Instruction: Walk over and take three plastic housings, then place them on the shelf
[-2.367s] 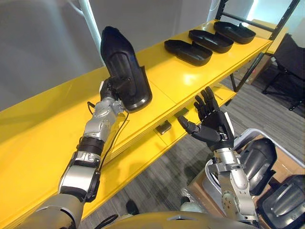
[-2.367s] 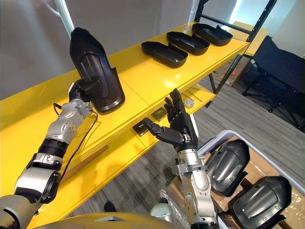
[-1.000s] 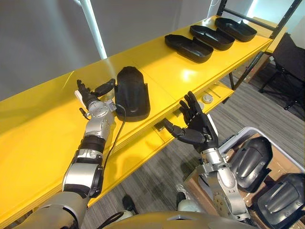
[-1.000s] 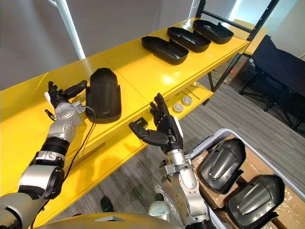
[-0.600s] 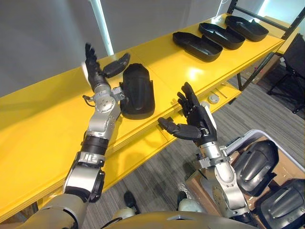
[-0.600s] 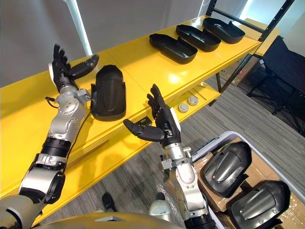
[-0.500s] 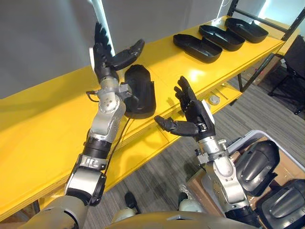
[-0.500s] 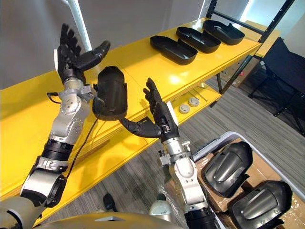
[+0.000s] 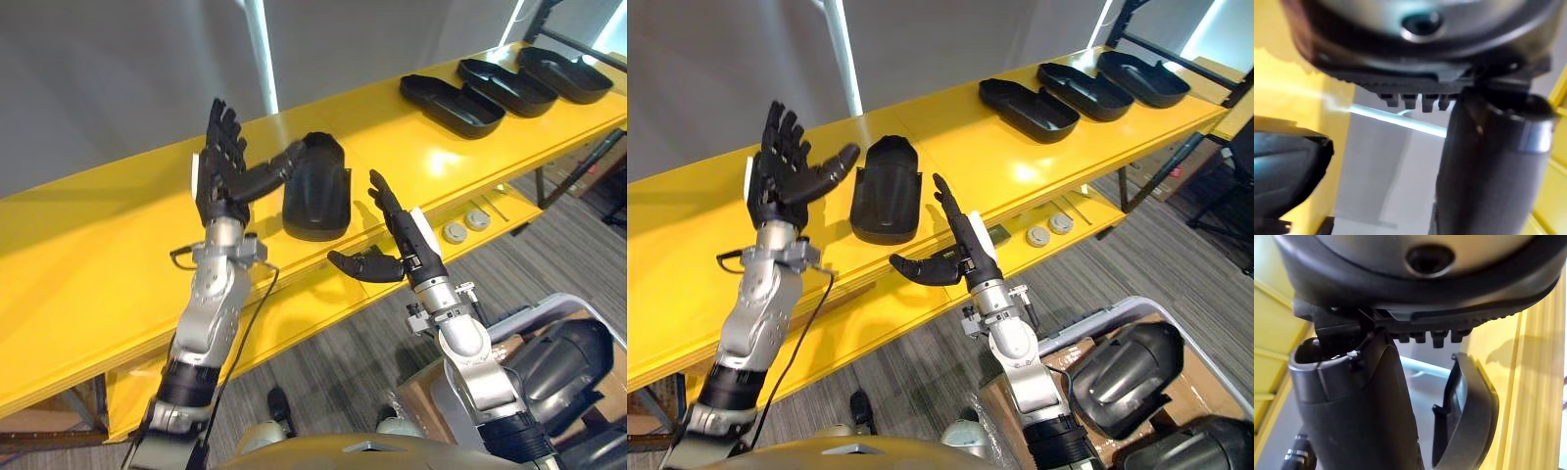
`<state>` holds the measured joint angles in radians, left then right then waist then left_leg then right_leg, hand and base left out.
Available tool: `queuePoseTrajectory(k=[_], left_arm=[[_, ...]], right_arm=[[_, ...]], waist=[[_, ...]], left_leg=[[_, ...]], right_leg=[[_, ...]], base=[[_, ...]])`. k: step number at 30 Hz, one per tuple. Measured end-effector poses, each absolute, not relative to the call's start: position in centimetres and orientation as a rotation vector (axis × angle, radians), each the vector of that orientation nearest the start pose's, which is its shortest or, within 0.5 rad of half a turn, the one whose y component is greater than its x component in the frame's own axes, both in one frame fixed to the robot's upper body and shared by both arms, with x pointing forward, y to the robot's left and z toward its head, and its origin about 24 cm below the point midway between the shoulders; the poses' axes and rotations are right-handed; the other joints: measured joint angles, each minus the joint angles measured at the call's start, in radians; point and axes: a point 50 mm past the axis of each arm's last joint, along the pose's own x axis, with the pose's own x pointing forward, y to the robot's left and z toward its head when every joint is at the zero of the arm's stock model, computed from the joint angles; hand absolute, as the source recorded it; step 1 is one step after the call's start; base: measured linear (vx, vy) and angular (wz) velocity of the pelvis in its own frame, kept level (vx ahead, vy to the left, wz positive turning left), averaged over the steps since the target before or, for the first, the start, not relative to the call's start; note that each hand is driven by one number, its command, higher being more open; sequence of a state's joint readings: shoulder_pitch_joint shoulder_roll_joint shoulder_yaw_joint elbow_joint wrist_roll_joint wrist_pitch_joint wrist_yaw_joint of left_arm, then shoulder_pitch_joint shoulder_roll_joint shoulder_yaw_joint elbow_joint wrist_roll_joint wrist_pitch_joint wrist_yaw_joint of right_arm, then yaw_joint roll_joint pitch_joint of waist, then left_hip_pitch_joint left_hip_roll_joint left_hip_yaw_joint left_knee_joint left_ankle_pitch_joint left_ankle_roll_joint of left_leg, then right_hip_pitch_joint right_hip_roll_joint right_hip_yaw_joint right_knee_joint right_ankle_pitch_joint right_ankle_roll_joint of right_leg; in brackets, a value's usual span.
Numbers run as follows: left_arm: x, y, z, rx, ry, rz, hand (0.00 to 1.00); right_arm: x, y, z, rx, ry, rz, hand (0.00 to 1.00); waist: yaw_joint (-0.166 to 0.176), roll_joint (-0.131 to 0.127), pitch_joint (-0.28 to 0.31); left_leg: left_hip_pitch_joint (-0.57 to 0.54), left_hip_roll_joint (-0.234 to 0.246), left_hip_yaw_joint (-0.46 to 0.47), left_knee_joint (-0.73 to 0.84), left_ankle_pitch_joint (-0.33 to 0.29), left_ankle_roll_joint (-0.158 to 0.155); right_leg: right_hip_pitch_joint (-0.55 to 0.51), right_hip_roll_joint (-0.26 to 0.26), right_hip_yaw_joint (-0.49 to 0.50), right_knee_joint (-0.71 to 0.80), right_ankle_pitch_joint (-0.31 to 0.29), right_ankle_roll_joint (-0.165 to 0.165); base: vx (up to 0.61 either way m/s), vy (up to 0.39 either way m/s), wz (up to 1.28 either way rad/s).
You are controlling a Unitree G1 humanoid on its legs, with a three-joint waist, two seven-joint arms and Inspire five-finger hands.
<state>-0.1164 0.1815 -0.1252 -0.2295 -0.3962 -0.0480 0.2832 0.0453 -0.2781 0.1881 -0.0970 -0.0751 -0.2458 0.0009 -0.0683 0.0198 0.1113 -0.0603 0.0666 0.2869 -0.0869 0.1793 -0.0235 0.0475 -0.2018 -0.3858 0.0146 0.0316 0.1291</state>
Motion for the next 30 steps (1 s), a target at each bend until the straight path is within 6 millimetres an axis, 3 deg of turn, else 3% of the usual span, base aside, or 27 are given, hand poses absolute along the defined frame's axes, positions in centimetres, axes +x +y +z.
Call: queuePoseTrajectory(k=[4, 8, 23, 30], left_arm=[[24.3, 15.3, 9.9, -0.198, -0.234, 0.006, 1.0], [23.2, 15.7, 8.4, -0.163, -0.179, -0.02, 1.0], [22.5, 15.8, 7.8, -0.162, -0.167, -0.061, 1.0], [22.4, 15.7, 7.6, -0.162, -0.162, -0.069, 1.0]], right_arm=[[23.9, -16.0, 7.3, -0.333, -0.274, 0.153, 1.0], [24.0, -17.2, 7.6, -0.366, -0.288, 0.059, 1.0], [24.2, -18.4, 5.6, -0.488, -0.186, -0.049, 1.0], [24.9, -18.9, 6.3, -0.573, -0.214, -0.035, 1.0]], waist=[[0.039, -0.001, 0.0], [0.042, -0.001, 0.001], [0.07, 0.004, 0.005], [0.071, 0.007, 0.011]], left_leg=[[-0.005, -0.007, -0.021, -0.002, 0.002, 0.002], [-0.023, -0.009, -0.043, -0.003, 0.001, -0.001], [-0.048, -0.012, -0.085, -0.003, 0.01, 0.0], [-0.052, -0.02, -0.105, -0.003, 0.014, 0.001]], right_leg=[[0.01, -0.005, -0.024, 0.0, -0.003, -0.003], [0.008, -0.005, -0.047, 0.001, -0.012, -0.003], [0.014, -0.007, -0.084, 0.004, -0.011, -0.003], [0.013, -0.012, -0.103, 0.032, -0.028, -0.004]], base=[[0.01, 0.02, 0.17], [-0.03, 0.024, 0.16], [0.0, 0.007, 0.09], [0.0, 0.009, 0.1]])
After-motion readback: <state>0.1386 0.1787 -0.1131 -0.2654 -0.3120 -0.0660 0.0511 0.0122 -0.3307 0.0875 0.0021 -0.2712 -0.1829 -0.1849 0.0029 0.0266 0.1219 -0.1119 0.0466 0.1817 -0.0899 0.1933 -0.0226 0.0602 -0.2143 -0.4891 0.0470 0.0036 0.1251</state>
